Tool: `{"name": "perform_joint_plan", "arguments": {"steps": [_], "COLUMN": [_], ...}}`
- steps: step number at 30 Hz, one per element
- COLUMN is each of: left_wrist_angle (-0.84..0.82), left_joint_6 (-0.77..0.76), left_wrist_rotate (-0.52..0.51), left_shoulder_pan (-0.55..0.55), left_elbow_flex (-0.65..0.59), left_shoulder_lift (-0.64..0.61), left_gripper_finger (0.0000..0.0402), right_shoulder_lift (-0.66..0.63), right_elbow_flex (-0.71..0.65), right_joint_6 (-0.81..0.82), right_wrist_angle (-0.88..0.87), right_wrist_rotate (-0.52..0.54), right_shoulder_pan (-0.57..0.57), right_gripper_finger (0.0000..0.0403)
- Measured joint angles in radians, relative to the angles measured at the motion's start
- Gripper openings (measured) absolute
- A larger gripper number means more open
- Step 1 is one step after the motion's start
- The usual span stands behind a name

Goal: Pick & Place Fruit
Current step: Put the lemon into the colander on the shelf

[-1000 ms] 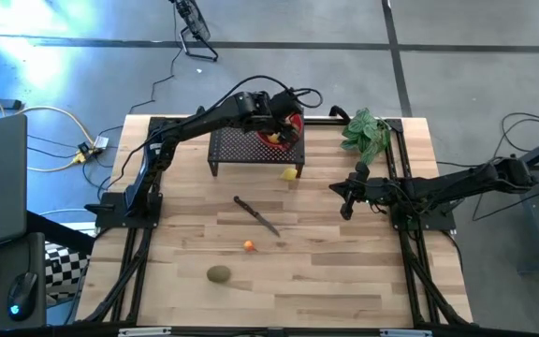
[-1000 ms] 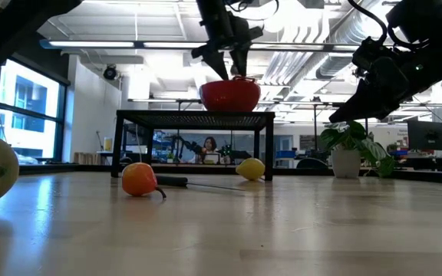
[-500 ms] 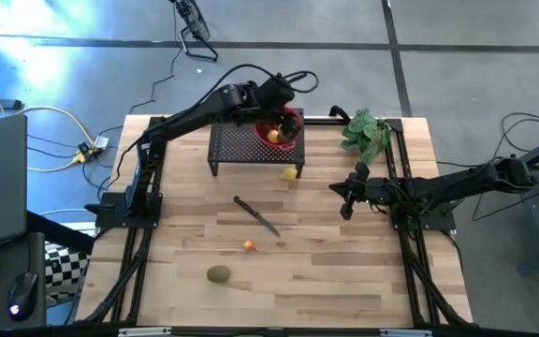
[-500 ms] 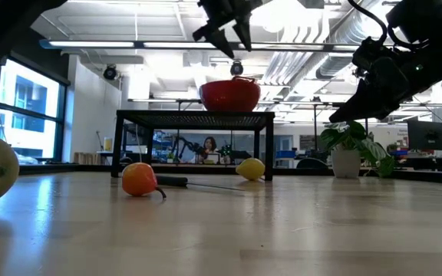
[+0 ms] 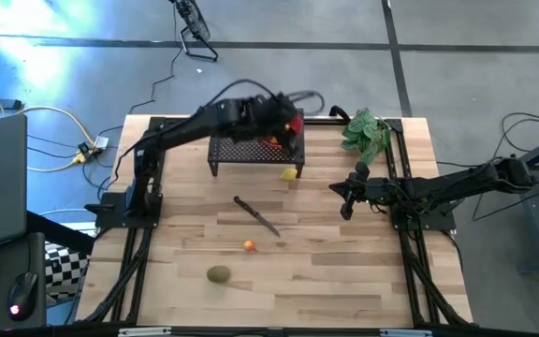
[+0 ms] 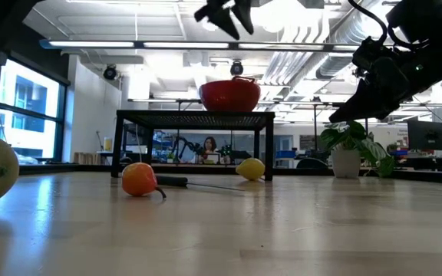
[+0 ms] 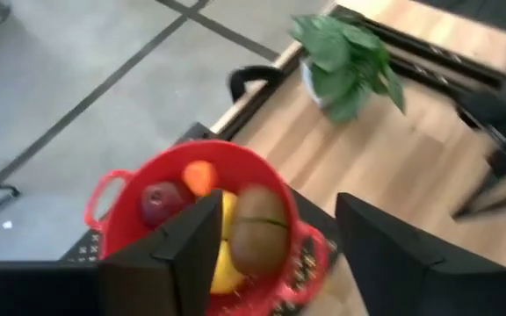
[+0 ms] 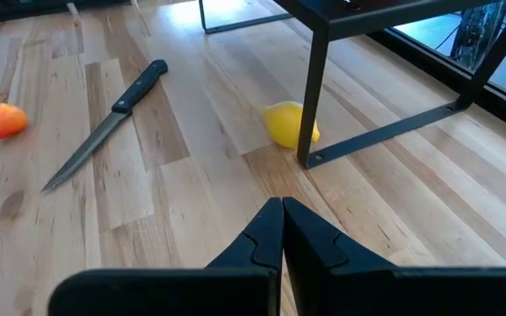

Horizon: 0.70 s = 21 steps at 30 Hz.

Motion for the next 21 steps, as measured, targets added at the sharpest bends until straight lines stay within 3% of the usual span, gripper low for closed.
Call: {"name": "perform_joint_plan", "arguments": {"steps": [9, 13, 18, 21], "left_wrist_angle": [-0.184, -0.195, -0.198, -0.189], "left_joint_6": [-0.037, -0.071, -0.174, -0.262], "left_wrist_rotate": [-0.044, -0.122, -0.132, -0.152], "left_shoulder_pan": [-0.196, -0.268, -0.334, -0.379], "left_elbow_flex": [-0.004, -0.065, -0.148, -0.214], "left_shoulder_lift": [-0.008, -0.008, -0.007, -0.007], "left_gripper_finger": [0.0106, 0.0066, 0.0011, 0.0007], "right_shoulder_lift": [0.0, 0.0, 0.0, 0.0], "right_elbow_flex": [0.0, 0.0, 0.0, 0.0], "right_joint_6": [0.0, 0.0, 0.0, 0.0], "right_wrist_angle": [0.0, 0.0, 0.0, 0.0], "right_wrist_rotate": [0.0, 0.0, 0.0, -0.001], "right_shoulder_pan": [0.0, 0.0, 0.0, 0.0], "right_gripper_finger": [0.0003, 0.0003, 0.0003, 0.0003]}}
